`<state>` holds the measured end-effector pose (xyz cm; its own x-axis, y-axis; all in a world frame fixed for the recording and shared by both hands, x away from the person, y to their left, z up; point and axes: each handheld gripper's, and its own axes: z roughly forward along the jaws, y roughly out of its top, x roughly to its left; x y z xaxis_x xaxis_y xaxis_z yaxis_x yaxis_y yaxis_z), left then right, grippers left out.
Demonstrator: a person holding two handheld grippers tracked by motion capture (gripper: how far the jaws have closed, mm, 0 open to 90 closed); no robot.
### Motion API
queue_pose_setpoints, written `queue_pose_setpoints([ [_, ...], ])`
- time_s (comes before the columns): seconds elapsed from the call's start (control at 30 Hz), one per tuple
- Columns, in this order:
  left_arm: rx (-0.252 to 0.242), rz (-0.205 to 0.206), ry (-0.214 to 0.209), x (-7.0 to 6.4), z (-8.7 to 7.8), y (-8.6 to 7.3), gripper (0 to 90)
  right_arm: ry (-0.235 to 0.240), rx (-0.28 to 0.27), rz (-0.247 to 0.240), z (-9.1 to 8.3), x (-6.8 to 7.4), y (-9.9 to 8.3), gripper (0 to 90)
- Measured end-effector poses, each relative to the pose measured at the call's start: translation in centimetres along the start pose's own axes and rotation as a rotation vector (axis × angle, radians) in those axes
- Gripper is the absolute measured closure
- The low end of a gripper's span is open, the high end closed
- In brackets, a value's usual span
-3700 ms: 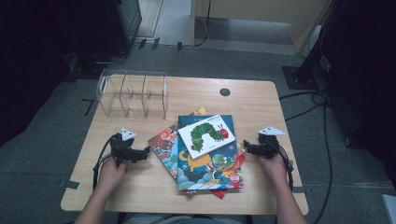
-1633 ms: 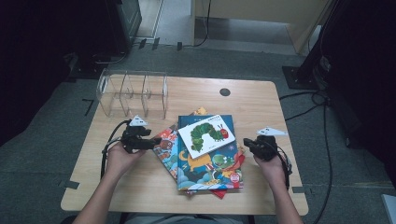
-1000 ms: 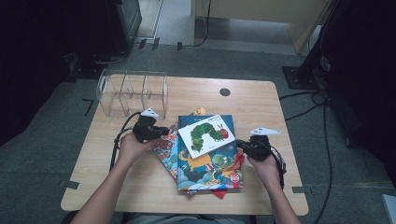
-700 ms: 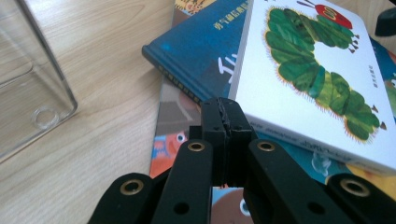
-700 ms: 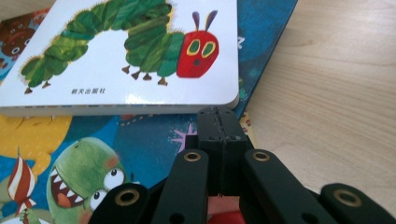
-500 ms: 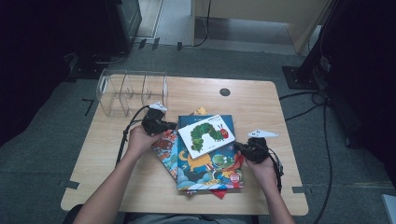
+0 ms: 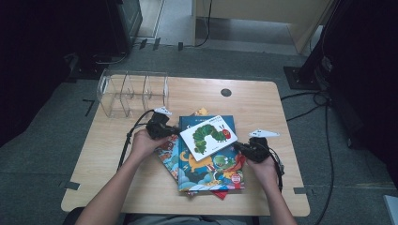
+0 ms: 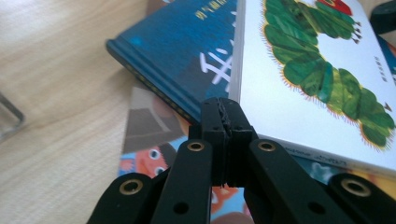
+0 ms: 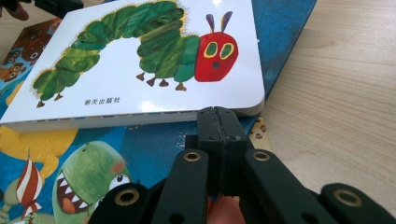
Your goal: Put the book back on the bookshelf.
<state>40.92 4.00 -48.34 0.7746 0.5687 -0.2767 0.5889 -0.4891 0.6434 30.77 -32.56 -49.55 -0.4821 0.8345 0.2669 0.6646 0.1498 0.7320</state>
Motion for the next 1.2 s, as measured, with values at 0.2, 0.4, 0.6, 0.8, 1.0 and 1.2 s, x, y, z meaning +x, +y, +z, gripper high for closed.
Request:
queue_pose_setpoints([
  [0.2, 0.008, -0.011, -0.001, -0.2, -0.2, -0.5, 90.0, -0.070, -0.008, 0.007, -0.3, -0.8, 0.5, 90.0],
  [0.4, 0.009, -0.016, -0.003, -0.7, -0.3, -0.9, 90.0, -0.116, -0.013, 0.000, 0.3, -1.2, 0.8, 90.0],
  [0.6, 0.020, -0.019, 0.005, -1.1, -0.7, -1.2, 90.0, -0.106, -0.018, -0.005, 0.6, -1.0, 1.1, 90.0],
  [0.8, 0.030, -0.016, -0.005, -1.6, -1.1, -1.9, 90.0, -0.082, -0.013, -0.046, 1.3, -0.3, 1.4, 90.0],
  [1.0, 0.035, -0.019, -0.015, -2.2, -1.4, -2.4, 90.0, -0.058, -0.023, -0.057, 1.9, -0.1, 1.6, 90.0],
  [1.2, 0.033, -0.030, -0.046, -3.2, -1.7, -2.9, 90.0, -0.025, -0.008, -0.057, 2.4, 0.1, 2.1, 90.0],
])
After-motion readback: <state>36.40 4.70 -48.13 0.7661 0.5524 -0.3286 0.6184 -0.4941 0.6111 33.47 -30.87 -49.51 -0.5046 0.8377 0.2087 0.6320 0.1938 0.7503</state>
